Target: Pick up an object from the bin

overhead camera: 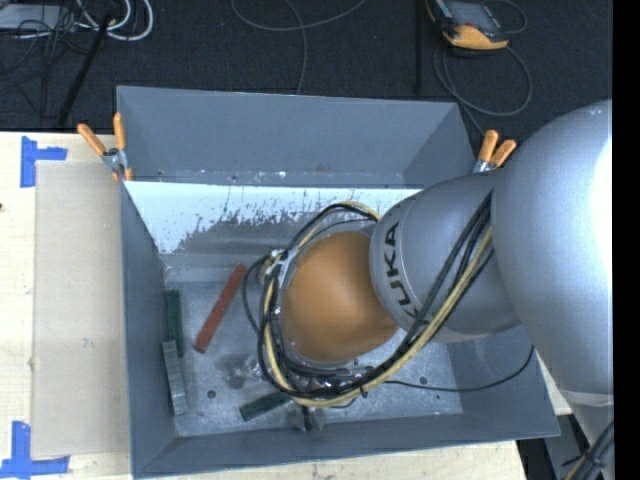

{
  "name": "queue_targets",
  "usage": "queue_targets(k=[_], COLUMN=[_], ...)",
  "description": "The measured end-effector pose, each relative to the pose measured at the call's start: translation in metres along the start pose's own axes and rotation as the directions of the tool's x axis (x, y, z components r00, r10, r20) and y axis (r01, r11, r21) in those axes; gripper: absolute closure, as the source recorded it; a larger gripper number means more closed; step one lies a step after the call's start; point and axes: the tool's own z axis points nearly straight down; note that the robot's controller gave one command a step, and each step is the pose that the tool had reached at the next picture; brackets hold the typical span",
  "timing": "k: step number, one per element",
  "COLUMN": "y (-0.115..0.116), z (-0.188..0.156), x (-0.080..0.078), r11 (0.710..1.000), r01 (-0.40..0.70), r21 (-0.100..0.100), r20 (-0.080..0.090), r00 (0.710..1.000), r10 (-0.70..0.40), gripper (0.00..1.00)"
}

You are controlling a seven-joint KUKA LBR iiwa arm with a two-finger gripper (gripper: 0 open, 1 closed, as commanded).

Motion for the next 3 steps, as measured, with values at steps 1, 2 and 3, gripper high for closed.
queue_targets(k=[1, 2, 3], y=[-0.0011, -0.0006, 0.0003], z=[-0.0015, 0.0005, 0.0012], x=[-0.0001, 0.001, 0.0024], r11=[1.0, 1.0, 1.0], r01=[-0.008, -0.008, -0.01], r21=[0.0, -0.002, -0.005], r20=[0.002, -0.002, -0.006], r00=[1.0, 1.0, 1.0], r10=[0.008, 0.008, 0.01], gripper=[1.0, 0.0, 1.0])
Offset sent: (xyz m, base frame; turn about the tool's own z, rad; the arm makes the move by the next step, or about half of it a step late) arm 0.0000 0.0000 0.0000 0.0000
